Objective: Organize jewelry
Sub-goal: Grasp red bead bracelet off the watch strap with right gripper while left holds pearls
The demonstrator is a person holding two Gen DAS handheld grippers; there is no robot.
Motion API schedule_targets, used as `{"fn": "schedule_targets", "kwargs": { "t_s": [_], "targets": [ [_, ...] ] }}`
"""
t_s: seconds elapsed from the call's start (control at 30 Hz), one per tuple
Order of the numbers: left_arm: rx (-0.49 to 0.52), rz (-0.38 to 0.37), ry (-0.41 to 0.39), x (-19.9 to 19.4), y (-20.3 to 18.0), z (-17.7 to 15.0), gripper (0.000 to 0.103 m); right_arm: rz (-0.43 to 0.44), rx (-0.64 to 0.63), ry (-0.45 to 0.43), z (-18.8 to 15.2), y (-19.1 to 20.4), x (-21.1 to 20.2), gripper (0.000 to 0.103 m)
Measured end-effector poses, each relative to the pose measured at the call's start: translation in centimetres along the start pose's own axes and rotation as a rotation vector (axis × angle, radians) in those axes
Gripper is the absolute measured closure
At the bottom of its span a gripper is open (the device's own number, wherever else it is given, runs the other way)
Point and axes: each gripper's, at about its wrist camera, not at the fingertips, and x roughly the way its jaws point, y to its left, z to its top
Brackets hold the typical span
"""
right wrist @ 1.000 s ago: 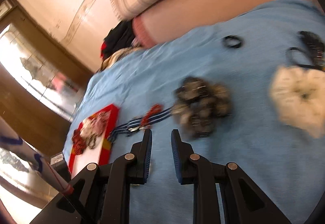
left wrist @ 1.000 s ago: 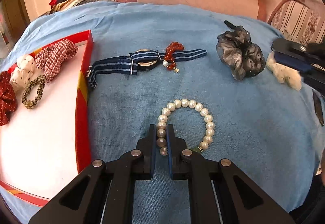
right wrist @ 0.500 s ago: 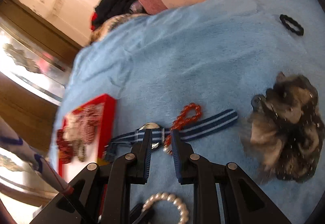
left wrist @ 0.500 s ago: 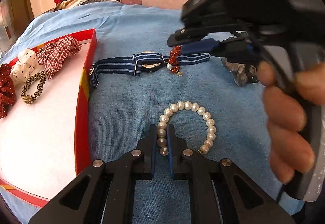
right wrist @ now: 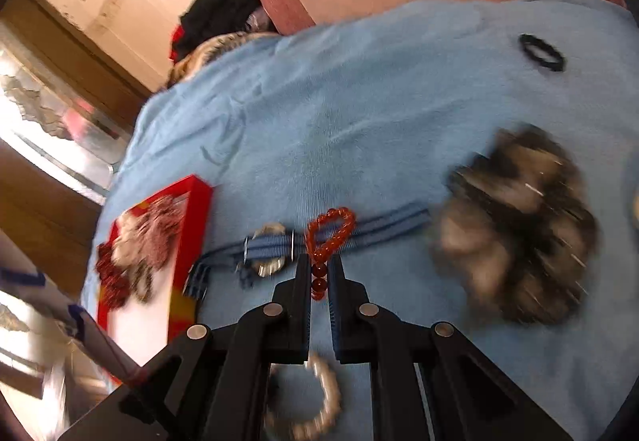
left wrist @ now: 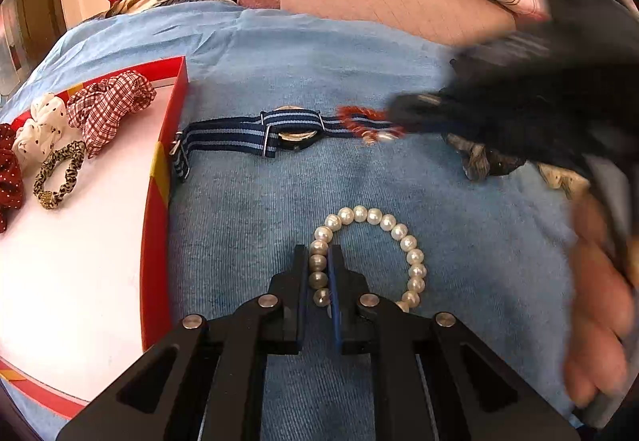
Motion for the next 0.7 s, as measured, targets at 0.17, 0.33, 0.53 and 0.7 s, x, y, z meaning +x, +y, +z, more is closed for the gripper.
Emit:
{"fn": "schedule_targets", "kwargs": {
  "t_s": [0.17, 0.33, 0.53, 0.7],
  "targets": [
    [0.008, 0.003, -0.005, 0.3, -0.2, 0.2, 0.093, 0.002, -0.006, 0.009, -4.3, -1.8, -3.8, 0.095],
    [0.039, 0.014, -0.013, 0.4, -0.5, 0.3, 0.093, -0.036, -0.019, -0.008, -6.9, -2.6, -5.4, 0.094],
    [0.047, 0.011, -0.008, 0.5, -0.5, 0.5, 0.094, -0.132, 0.019, 0.019, -6.4, -4.5, -4.5, 0.093],
    [0.092, 0.028, -0.011, 0.9, -1.6, 0.6, 0.079, -0.138, -0.011, 0.050, -6.6, -4.5, -3.6, 0.092]
  ]
}}
